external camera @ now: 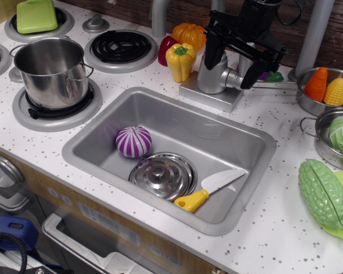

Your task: Turn lever vertical to front

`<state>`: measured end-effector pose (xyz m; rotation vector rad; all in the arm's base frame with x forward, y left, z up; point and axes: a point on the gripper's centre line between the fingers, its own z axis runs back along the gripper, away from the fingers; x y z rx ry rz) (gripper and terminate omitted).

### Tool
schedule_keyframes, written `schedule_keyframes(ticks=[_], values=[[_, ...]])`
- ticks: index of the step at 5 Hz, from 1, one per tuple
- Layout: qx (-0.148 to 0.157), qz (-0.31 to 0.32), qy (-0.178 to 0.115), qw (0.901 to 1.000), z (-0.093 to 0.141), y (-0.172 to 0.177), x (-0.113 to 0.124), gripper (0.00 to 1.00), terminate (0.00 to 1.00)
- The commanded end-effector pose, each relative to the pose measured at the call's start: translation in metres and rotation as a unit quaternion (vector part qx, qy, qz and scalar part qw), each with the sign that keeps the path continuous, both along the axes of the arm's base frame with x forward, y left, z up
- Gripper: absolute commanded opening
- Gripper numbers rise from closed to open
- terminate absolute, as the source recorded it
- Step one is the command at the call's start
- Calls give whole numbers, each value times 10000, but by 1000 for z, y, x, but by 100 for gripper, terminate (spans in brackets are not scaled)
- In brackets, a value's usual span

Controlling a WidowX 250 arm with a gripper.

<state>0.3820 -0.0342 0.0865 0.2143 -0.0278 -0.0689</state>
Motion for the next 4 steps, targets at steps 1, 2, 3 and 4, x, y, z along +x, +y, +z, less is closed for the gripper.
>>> schedule_keyframes(ticks=[1, 2, 3, 4], values=[[0, 0, 0, 10000, 0, 0, 0, 100, 0], [11, 40, -385, 9993, 3, 2, 6, 100, 0], [79, -54, -613, 9981, 8, 5, 15, 100, 0], [148, -157, -874, 9959, 15, 3, 22, 100, 0]])
